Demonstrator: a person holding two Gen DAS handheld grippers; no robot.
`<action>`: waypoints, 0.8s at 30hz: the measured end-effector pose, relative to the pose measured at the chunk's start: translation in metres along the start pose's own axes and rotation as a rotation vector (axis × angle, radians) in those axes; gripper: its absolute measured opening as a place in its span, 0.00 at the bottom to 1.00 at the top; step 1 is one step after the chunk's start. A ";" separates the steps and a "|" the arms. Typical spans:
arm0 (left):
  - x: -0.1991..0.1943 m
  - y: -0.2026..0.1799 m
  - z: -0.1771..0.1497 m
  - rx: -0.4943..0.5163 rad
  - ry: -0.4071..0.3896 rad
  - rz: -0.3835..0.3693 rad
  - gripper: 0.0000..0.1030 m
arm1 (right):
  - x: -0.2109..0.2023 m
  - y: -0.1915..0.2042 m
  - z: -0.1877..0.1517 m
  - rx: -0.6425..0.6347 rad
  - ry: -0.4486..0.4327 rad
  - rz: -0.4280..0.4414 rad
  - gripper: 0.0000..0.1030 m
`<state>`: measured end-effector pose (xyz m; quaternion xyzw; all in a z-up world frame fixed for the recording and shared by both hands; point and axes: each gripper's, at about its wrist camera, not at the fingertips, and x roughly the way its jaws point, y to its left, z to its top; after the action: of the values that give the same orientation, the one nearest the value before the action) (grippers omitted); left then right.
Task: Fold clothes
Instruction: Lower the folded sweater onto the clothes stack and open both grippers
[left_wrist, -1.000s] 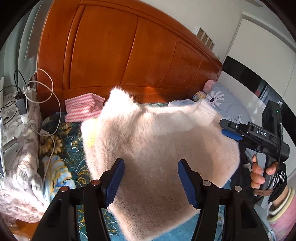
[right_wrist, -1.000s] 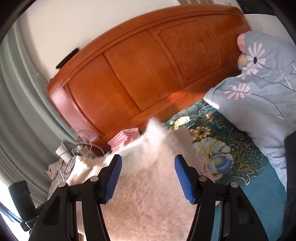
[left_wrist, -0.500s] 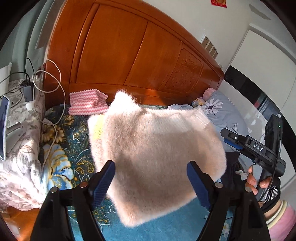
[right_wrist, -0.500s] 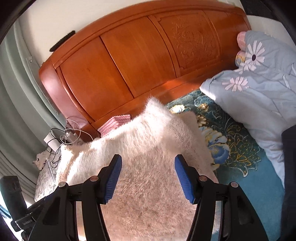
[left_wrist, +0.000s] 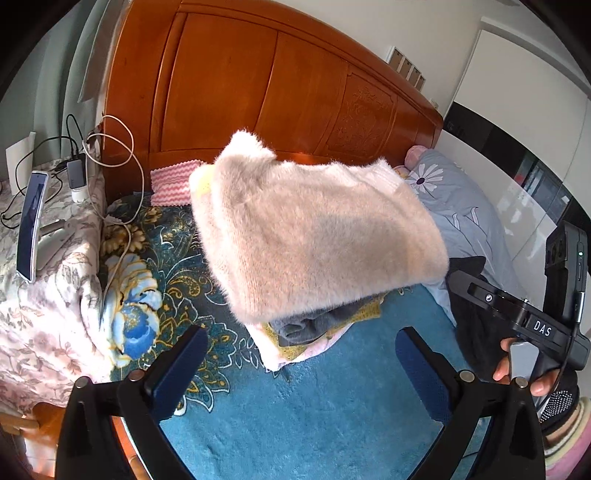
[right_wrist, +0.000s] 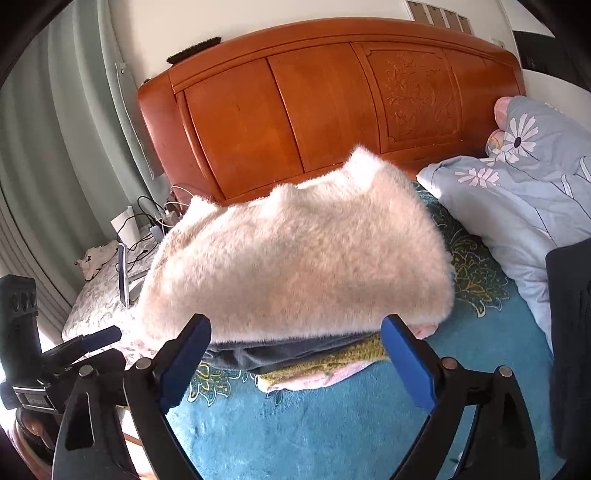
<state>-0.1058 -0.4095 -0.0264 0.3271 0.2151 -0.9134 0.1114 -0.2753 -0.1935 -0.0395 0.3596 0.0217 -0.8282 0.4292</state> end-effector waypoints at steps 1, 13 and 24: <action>0.002 0.000 -0.003 0.000 0.005 0.003 1.00 | 0.000 0.000 -0.005 0.011 -0.002 -0.011 1.00; 0.030 0.010 -0.024 0.010 0.002 0.066 1.00 | 0.026 0.016 -0.037 -0.011 -0.005 -0.160 1.00; 0.038 0.019 -0.032 -0.016 -0.008 0.077 1.00 | 0.047 0.023 -0.053 -0.031 0.023 -0.205 1.00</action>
<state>-0.1105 -0.4138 -0.0788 0.3306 0.2090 -0.9080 0.1501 -0.2452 -0.2222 -0.1014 0.3584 0.0762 -0.8631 0.3476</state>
